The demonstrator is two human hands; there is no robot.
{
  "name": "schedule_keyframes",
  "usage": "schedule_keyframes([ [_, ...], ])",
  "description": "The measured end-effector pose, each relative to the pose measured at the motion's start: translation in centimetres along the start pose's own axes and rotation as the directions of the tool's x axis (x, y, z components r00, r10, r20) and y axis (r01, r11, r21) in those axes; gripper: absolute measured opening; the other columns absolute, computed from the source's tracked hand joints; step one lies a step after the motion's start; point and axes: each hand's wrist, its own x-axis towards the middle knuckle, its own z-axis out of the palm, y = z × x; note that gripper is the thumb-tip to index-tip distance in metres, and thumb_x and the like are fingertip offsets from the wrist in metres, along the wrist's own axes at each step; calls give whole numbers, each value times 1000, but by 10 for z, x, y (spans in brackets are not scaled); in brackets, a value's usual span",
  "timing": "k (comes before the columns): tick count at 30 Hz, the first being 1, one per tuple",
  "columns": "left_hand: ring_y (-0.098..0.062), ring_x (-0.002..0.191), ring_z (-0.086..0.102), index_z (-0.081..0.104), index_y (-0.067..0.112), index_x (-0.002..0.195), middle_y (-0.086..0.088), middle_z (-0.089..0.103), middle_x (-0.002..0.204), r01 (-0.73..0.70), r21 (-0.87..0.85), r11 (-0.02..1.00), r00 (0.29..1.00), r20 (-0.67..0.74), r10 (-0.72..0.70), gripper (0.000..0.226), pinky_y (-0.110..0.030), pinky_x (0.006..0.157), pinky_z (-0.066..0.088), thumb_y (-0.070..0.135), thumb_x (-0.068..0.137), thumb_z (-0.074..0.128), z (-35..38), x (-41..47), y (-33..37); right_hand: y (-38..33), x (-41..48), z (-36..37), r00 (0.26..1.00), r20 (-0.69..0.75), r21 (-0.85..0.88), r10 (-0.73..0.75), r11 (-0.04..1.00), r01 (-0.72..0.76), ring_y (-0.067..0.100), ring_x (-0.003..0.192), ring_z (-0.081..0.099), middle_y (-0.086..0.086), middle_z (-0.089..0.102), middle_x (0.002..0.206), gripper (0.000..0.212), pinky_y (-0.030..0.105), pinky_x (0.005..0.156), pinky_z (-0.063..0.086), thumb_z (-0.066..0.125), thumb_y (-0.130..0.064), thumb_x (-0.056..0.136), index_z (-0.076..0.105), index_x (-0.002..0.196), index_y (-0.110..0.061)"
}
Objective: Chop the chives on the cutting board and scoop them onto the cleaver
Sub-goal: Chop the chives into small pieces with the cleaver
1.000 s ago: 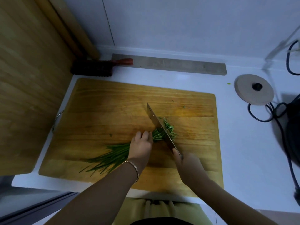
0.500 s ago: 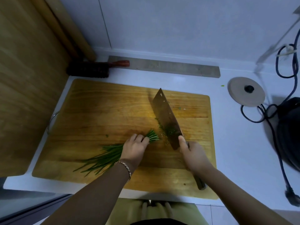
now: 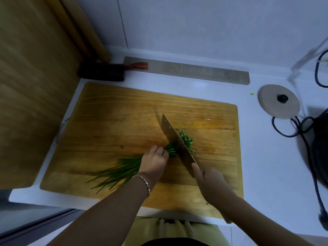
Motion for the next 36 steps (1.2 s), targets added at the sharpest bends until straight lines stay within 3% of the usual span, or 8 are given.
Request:
schedule_keyframes([
  [4,-28,62,67,72,6,65,-9,70,66,-19,17,1000,1000,7,19,35,-26,40,51,0,36,91,-1,-1,0,-5,13,10,999,-38,-67,-38,997,36,11,45,43,-2,46,53,46,22,45,35,34,-43,96,45,60,-17],
  [9,-30,67,69,73,2,74,-13,72,72,-47,80,996,999,2,47,39,-31,46,55,4,40,92,-2,-4,1,-5,17,16,996,-72,3,-60,998,60,11,45,42,-2,47,54,44,21,44,32,36,-42,96,45,61,-17],
  [19,-30,81,69,72,1,93,-13,73,89,-14,134,991,998,55,7,52,-38,58,58,9,46,92,4,-14,0,-8,20,9,996,-85,134,-22,990,34,12,48,46,-1,48,55,48,23,46,37,33,-42,97,50,61,-14],
  [24,-33,87,67,69,0,101,-14,72,96,54,49,997,996,71,-57,64,-41,64,59,-8,41,89,7,-15,-4,2,12,-4,994,-104,225,18,974,6,17,54,53,2,52,57,49,35,57,48,33,-45,95,53,63,-14],
  [29,-36,124,42,42,-2,134,-17,49,136,75,22,997,992,95,-77,55,-46,99,41,-12,82,56,4,-16,3,-1,2,-6,997,-67,93,-43,994,49,16,51,48,3,50,57,53,30,52,40,34,-46,94,60,72,-4],
  [31,-38,118,49,49,-3,128,-19,55,128,87,6,996,994,70,-88,52,-47,92,46,-11,79,60,3,-16,3,-4,-1,-3,997,-47,30,-66,997,68,15,49,45,3,48,56,54,25,47,37,34,-44,95,60,74,-2],
  [34,-35,82,68,70,-4,98,-17,72,91,40,15,999,998,56,-41,59,-41,59,58,-11,41,85,2,-15,2,-6,0,2,997,-42,-32,-67,997,65,13,46,42,0,45,54,48,21,42,32,33,-43,96,53,69,-9],
  [36,-33,75,70,72,-4,91,-15,73,84,30,27,999,998,52,-31,63,-38,53,58,-10,31,87,0,-14,1,-6,2,6,998,-39,-57,-57,997,55,12,46,43,-1,46,54,46,23,44,34,34,-43,96,50,66,-13],
])
